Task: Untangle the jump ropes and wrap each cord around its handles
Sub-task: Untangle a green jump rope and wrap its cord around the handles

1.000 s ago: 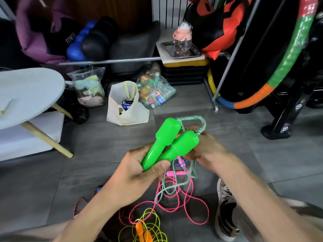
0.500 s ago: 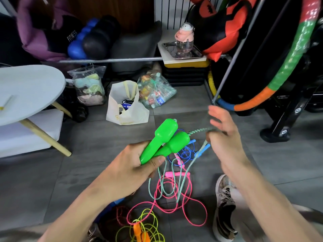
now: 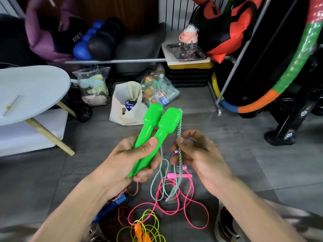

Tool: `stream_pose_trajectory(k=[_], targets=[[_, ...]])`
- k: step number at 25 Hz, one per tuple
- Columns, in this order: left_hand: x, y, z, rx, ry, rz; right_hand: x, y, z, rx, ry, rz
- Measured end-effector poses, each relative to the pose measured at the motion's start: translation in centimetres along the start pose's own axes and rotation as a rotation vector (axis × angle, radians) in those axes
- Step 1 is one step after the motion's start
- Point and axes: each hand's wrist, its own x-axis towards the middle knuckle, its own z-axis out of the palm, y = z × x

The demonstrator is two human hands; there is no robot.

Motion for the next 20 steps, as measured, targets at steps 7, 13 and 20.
stream_pose_trajectory(k=[7,13,20], targets=[[0.3,-1.2,0.4,0.04,0.04,-0.045,-0.8,0.5,0.6,-0.419,-0.111,-0.188],[0.6,-1.5,0.5,0.013,0.055,-0.031,-1.4,-1.3,-0.6,-0.64,-0.271,-0.183],[1.2,-1.2,0.5,0.011,0.192,-0.02,-1.8,-1.9,-1.9,-0.923,-0.238,-0.119]])
